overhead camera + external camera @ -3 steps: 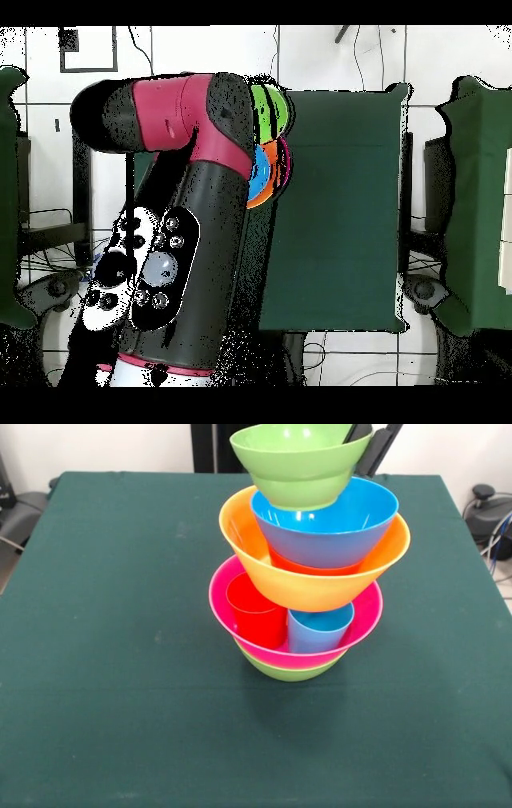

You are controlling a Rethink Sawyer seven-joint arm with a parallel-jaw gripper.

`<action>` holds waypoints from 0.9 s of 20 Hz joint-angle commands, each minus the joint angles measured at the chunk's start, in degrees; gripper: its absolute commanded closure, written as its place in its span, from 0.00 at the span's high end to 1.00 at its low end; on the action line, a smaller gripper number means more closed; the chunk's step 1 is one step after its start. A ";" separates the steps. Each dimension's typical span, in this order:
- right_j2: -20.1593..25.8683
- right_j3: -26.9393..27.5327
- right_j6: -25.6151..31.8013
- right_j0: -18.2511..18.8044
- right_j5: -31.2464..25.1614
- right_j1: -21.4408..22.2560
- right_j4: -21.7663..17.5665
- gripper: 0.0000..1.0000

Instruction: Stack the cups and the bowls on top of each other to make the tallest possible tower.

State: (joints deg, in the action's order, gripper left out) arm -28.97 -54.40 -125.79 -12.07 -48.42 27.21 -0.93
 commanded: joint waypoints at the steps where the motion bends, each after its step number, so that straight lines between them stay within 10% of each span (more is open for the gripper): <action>1: 5.47 -5.72 -0.49 -1.21 2.18 -1.50 -3.20 0.00; 18: 4.18 -5.78 -1.94 -2.13 3.47 -2.21 -3.57 0.00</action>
State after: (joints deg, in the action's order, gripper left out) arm -28.99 -54.42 -125.79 -13.31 -46.91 27.10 -0.93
